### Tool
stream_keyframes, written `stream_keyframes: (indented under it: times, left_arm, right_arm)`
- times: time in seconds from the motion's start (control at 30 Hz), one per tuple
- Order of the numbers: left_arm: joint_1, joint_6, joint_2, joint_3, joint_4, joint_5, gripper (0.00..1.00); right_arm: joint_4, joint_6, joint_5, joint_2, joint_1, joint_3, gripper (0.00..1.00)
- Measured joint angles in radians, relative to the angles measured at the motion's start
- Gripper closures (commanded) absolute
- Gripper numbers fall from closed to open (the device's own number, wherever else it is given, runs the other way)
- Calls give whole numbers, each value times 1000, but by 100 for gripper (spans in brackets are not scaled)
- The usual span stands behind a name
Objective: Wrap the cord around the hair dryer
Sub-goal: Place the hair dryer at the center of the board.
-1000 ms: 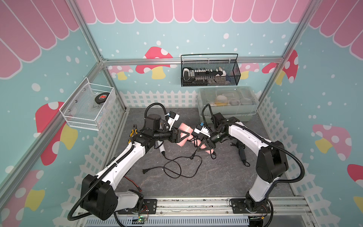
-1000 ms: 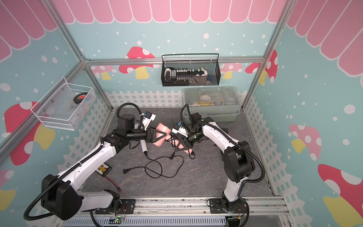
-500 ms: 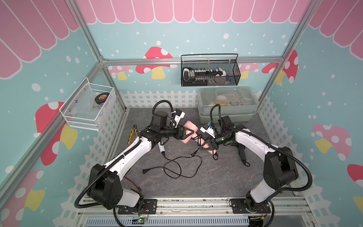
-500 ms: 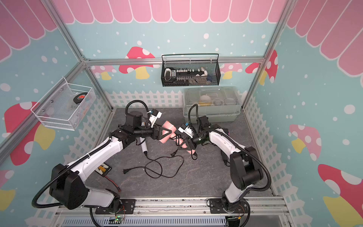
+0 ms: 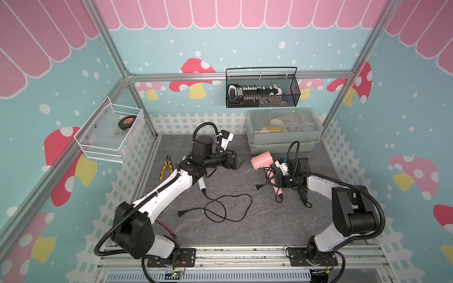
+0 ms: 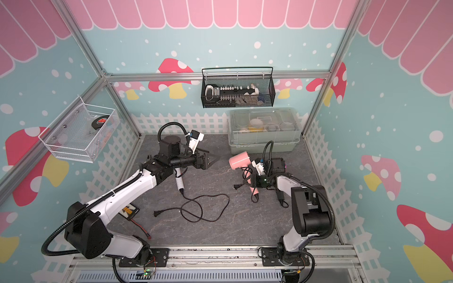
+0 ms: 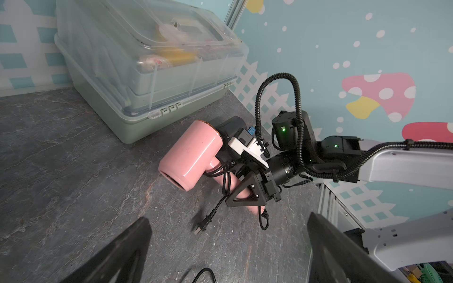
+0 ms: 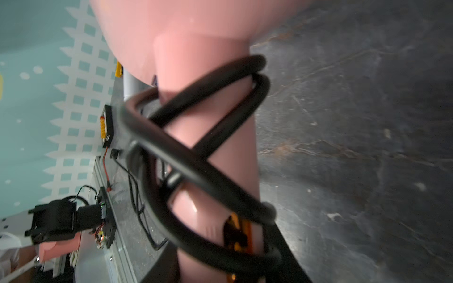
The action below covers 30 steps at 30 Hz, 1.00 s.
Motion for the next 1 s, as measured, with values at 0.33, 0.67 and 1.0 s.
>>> stream_keyframes:
  times: [0.33,0.67,1.0]
  left_arm:
    - [0,0,-3,-3,8,-6,1]
    - [0,-3,-3,-3,15,-6,1]
    - [0,-8,-7,-38,22,-15,1]
  right_arm:
    - [99,68,31,25,0,-118,54]
    - [47,28,72,-120,7,-194,11]
    - [-137,16,164,-257,12,-193,3]
